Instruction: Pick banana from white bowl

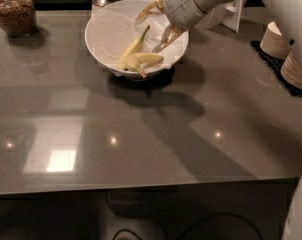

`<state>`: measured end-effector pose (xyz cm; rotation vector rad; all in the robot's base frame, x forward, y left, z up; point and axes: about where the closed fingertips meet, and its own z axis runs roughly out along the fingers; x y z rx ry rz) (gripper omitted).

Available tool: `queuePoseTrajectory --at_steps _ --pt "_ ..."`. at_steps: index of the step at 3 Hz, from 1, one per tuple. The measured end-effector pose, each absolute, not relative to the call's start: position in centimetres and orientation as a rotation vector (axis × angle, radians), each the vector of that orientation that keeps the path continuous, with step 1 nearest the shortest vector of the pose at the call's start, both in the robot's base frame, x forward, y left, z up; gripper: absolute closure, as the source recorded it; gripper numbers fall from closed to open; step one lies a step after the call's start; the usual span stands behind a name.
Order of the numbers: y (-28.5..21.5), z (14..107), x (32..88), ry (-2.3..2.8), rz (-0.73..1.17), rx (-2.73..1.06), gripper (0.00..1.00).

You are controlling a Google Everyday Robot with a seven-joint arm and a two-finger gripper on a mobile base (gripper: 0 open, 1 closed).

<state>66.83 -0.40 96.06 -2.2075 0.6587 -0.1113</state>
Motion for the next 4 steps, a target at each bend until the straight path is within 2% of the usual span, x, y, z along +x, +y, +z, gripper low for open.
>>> queuePoseTrajectory --at_steps 2,4 --pt "1.2 91.5 67.8 0.644 -0.012 -2.281 0.47" --pt "2.1 88.5 69.1 0.644 0.053 -2.331 0.47"
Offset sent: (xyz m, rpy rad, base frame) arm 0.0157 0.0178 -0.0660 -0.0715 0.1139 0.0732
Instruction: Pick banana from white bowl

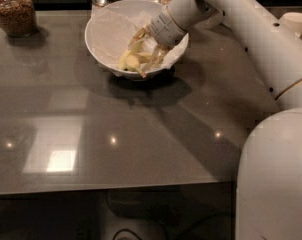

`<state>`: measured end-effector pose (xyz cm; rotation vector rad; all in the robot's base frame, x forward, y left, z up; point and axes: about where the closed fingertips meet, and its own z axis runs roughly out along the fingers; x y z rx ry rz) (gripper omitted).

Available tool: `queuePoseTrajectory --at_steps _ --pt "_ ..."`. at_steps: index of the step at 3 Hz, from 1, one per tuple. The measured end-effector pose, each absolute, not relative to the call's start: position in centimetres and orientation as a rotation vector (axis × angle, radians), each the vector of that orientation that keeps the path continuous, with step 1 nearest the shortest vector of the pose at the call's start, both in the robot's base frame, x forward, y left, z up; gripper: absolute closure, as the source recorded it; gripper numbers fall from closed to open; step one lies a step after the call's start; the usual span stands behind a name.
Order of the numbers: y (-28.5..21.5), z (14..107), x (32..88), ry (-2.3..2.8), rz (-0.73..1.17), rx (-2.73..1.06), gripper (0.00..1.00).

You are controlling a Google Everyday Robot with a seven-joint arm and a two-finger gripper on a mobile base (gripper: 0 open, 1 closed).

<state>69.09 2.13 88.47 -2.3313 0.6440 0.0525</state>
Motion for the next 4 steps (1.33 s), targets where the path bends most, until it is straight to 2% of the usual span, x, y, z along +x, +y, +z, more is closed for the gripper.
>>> queuePoseTrajectory --at_steps 3,4 --pt "3.9 86.4 69.8 0.649 0.129 -2.342 0.48" --pt "4.1 86.4 69.7 0.648 0.142 -2.336 0.66"
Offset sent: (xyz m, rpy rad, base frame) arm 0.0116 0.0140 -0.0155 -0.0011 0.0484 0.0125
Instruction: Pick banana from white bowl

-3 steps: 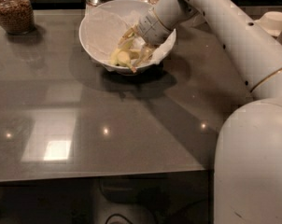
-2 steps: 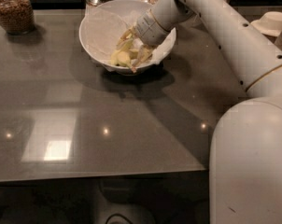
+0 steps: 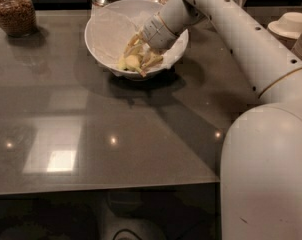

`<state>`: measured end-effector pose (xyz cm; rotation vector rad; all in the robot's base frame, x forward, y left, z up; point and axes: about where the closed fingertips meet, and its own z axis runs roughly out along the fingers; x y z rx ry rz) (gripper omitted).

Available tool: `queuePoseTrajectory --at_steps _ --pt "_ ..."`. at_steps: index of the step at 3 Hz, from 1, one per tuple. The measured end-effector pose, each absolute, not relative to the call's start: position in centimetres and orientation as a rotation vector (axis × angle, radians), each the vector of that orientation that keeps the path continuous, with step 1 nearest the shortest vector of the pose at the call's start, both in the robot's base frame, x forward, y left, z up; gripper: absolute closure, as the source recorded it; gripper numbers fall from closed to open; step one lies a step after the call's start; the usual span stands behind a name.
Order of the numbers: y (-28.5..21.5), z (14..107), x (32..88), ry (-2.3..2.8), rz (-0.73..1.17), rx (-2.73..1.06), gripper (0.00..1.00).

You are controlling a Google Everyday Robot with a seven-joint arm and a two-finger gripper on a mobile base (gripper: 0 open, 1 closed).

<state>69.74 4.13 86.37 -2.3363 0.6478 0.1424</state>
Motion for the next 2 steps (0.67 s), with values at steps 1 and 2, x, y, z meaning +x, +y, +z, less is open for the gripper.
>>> queuePoseTrajectory --at_steps 1,2 --pt "3.9 87.4 69.6 0.659 0.141 -2.311 0.91" --pt "3.0 89.7 69.9 0.666 0.091 -2.271 1.00"
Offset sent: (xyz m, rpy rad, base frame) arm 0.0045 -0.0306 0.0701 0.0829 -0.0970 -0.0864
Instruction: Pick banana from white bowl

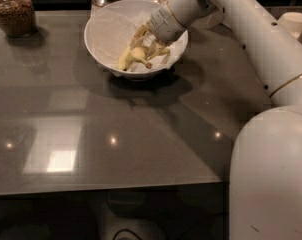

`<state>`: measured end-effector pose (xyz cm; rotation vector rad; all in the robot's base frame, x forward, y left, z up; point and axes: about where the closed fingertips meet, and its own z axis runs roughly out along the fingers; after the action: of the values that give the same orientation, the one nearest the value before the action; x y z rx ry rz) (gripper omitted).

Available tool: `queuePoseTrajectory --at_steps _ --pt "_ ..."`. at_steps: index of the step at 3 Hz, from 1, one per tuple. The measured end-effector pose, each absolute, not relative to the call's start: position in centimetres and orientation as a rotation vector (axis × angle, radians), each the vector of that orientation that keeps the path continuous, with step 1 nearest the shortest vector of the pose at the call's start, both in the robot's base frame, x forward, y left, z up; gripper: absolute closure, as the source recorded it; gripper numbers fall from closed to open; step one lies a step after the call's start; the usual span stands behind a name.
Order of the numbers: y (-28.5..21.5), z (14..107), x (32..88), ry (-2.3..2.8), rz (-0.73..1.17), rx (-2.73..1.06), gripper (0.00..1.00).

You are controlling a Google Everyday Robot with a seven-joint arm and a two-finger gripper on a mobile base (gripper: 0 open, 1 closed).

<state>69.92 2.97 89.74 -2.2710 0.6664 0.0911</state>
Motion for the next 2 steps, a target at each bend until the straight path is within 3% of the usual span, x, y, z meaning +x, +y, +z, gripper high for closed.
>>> queuePoseTrajectory --at_steps 2 --pt "0.3 96.7 69.8 0.644 -0.083 -2.211 1.00"
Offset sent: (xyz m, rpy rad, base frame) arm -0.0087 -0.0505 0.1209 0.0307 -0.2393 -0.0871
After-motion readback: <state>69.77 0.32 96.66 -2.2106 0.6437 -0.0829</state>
